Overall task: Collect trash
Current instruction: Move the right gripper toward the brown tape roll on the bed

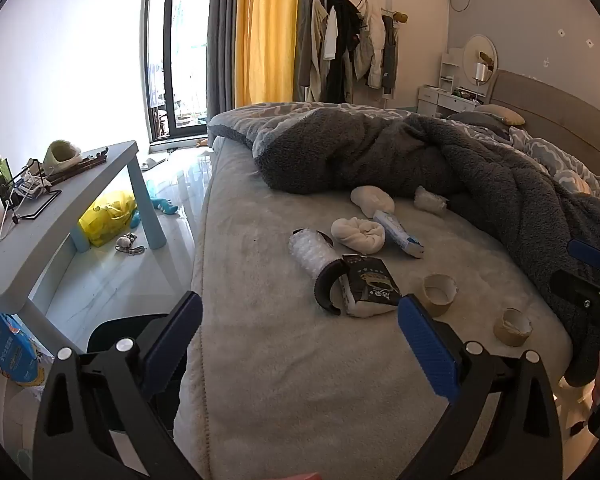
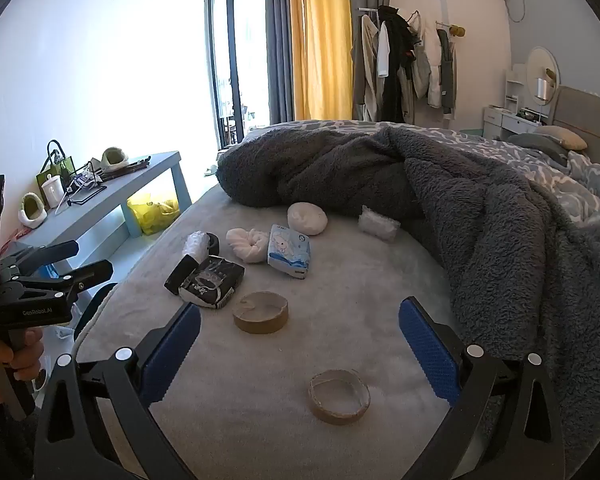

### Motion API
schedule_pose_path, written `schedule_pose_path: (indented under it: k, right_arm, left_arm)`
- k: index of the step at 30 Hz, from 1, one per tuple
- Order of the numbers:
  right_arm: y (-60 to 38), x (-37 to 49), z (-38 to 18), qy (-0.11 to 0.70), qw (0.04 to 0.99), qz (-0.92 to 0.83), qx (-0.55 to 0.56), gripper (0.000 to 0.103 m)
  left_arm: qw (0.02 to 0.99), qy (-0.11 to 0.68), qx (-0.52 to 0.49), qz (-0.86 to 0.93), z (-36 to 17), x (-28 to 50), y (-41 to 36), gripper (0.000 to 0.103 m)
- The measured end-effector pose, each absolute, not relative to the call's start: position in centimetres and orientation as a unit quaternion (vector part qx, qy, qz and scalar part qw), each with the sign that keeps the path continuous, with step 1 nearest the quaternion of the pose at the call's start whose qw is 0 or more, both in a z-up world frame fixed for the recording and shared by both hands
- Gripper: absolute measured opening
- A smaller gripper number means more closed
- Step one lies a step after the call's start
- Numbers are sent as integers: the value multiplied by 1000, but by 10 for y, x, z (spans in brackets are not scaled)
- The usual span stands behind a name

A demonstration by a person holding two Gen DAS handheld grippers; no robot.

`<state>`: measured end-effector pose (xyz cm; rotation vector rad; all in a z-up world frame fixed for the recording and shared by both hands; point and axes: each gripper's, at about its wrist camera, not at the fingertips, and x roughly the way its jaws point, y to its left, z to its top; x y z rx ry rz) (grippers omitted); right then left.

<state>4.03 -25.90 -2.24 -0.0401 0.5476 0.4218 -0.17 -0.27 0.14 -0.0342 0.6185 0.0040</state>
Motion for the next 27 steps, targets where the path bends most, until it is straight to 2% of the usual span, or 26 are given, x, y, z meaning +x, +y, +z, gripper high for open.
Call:
schedule_pose_path:
  k: [22, 27]
  right_arm:
    - [-254, 41, -29, 277, 938, 207, -30, 100]
    - [-250, 42, -39, 293, 931, 214, -44, 100]
  left_arm:
    - [953, 301, -15, -2, 0, -1, -8, 100]
    - [958, 288, 13, -1, -1, -3, -9, 100]
